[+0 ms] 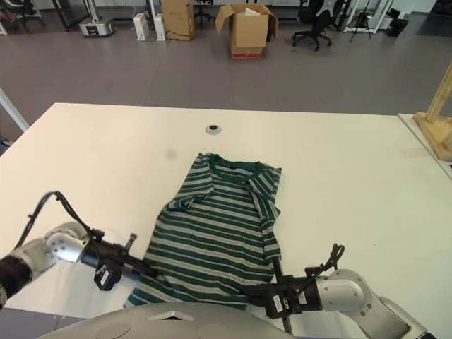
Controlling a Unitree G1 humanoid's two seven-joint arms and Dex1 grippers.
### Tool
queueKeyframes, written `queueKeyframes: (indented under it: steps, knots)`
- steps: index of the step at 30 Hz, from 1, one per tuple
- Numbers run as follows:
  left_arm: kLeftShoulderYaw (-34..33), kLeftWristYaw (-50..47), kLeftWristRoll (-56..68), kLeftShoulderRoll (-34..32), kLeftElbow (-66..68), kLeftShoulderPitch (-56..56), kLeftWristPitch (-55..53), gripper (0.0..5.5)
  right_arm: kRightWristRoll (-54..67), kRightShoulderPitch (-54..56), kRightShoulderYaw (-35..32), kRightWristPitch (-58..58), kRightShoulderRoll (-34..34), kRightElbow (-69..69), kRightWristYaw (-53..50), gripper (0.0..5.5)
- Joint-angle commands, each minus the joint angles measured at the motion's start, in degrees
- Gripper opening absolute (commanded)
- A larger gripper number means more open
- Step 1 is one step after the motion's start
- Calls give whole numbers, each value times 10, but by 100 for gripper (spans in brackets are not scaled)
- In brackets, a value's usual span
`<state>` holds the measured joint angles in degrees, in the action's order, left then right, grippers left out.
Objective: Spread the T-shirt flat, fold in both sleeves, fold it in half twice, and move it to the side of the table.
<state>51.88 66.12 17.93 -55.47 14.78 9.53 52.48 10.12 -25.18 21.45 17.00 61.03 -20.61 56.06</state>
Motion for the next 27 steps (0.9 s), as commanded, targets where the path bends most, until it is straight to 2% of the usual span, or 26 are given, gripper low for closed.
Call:
queueKeyframes:
  steps: [1,3,5,8,10,14,17,19,27]
  knots:
    - [30,142,87,-21,-65,-36,-275,2,163,2,-37,-158,58,-88,61,0]
    - [-14,164,162,-30,-97,-23,-353,2,237,30,-71,-220,63,-106,66,0]
    - [-86,188,253,-44,-129,9,-457,2,320,68,-112,-288,70,-106,77,0]
    - [-189,222,340,-21,-85,105,-618,2,434,137,-173,-383,64,-66,88,0]
    - [-239,198,383,-11,-106,155,-723,2,469,165,-201,-423,53,-33,96,0]
    - [-287,123,388,76,-101,246,-861,2,492,230,-220,-489,18,54,112,0]
    - [-291,106,333,141,-47,283,-881,2,476,287,-209,-543,-24,141,101,0]
    - [-296,98,282,199,50,318,-856,2,463,335,-203,-577,-64,208,82,0]
    - [-348,35,94,346,460,416,-687,2,376,480,-213,-603,-194,437,28,0]
